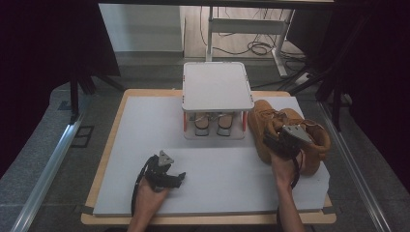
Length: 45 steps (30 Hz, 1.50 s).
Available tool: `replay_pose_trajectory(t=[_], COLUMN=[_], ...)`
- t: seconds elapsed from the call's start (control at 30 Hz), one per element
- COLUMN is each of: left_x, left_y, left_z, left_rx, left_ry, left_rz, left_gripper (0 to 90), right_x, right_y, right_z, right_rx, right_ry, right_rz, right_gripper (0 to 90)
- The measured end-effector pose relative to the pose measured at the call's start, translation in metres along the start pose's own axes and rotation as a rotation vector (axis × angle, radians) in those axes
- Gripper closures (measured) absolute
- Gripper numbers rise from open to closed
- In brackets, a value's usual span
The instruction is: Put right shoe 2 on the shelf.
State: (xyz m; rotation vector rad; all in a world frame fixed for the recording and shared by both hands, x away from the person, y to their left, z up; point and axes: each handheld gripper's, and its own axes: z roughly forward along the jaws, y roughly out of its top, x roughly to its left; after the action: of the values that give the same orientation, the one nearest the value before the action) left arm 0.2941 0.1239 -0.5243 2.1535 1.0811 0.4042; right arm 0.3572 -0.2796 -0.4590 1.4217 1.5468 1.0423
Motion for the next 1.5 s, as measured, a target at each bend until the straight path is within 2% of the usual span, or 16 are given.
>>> replay_pose_trajectory(t=[0.07,0.17,0.33,0.5,0.83,1.13,1.5], left_x=[0.0,0.0,0.0,0.0,0.0,0.0,0.0], left_y=[0.0,0.0,0.0,0.0,0.0,0.0,0.0], left_z=[0.0,0.0,0.0,0.0,0.0,0.0,0.0], left_rx=[0.0,0.0,0.0,0.0,0.0,-0.003,-0.002], left_ry=[0.0,0.0,0.0,0.0,0.0,0.001,0.0], left_rz=[0.0,0.0,0.0,0.0,0.001,-0.002,-0.001], left_gripper=[13.4,13.5,13.4,13.4,13.5,13.5,13.5], right_x=[0.001,0.002,0.003,0.002,0.003,0.001,-0.002], right_y=[0.0,-0.001,-0.002,-0.001,0.007,0.015,0.032], right_z=[-0.001,-0.003,-0.004,-0.005,-0.016,-0.029,-0.047], right_rx=[-0.001,-0.007,-0.016,-0.018,-0.034,-0.071,-0.135], right_ry=[-0.006,-0.026,-0.033,-0.031,-0.023,-0.009,0.0], right_rz=[-0.018,-0.02,-0.012,-0.002,-0.019,-0.013,-0.016], right_gripper=[31.8,40.9,48.2,49.9,53.0,54.8,55.5])
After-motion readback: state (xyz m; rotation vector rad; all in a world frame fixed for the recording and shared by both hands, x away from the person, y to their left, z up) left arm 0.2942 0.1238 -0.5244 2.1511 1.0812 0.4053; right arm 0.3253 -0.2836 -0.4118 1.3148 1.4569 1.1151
